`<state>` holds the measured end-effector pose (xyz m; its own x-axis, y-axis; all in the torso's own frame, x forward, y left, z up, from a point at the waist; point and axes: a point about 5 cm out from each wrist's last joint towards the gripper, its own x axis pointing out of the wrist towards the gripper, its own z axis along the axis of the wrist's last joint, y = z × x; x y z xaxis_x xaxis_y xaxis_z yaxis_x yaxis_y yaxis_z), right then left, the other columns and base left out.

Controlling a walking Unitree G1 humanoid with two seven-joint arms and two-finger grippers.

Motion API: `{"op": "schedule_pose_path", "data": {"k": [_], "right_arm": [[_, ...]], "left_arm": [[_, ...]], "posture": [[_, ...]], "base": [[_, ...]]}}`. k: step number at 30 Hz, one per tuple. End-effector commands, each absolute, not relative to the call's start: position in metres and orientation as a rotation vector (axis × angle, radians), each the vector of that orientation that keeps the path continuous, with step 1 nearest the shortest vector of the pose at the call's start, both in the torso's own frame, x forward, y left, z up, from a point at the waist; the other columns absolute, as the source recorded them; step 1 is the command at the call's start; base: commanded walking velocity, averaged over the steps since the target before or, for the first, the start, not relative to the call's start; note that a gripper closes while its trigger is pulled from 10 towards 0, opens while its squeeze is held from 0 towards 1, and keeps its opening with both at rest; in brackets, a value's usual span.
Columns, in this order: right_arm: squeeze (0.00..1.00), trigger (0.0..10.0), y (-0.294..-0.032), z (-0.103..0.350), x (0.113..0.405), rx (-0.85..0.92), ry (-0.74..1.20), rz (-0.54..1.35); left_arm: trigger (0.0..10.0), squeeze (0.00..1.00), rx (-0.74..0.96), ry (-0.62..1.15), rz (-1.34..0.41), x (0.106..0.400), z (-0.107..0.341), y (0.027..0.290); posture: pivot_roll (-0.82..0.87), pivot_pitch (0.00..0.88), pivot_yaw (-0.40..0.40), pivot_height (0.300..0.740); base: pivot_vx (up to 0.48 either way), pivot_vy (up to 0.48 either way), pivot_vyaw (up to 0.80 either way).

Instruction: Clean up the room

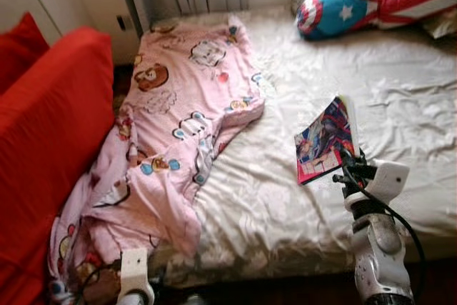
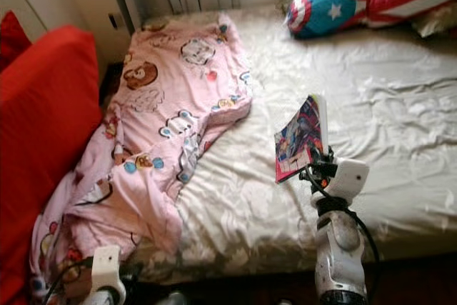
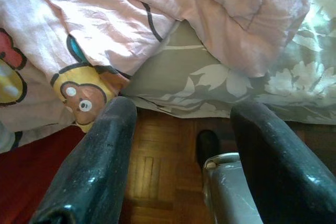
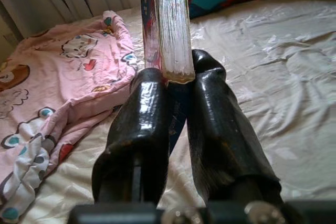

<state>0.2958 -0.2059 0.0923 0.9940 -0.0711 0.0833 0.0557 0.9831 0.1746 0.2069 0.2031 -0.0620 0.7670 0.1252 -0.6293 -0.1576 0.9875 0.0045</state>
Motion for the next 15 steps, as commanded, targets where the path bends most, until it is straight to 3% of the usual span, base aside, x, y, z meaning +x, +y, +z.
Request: {"op": "schedule_pose_path", "data": {"k": [1,5,15], "right_arm": [[0.00,10.0,-0.2031,0.0879,0.2955,0.164,-0.072,-0.057],[0.00,10.0,-0.2023,0.0858,0.2952,0.170,-0.061,-0.059],[0.00,10.0,-0.1985,0.0797,0.2940,0.152,-0.031,-0.047]], "left_arm": [[10.0,0.00,-0.053,0.728,0.179,0.1988,-0.0675,0.2063],[10.0,0.00,-0.034,0.740,0.167,0.1981,-0.0682,0.2065],[10.0,0.00,-0.008,0.748,0.160,0.1965,-0.0689,0.2075]], "posture": [[-0.13,0.127,0.041,0.740],[-0.13,0.135,0.043,0.740],[-0.14,0.152,0.044,0.740]], "base": [[0.000,0.000,0.00],[0.000,-0.076,0.00],[0.000,-0.424,0.00]]}}
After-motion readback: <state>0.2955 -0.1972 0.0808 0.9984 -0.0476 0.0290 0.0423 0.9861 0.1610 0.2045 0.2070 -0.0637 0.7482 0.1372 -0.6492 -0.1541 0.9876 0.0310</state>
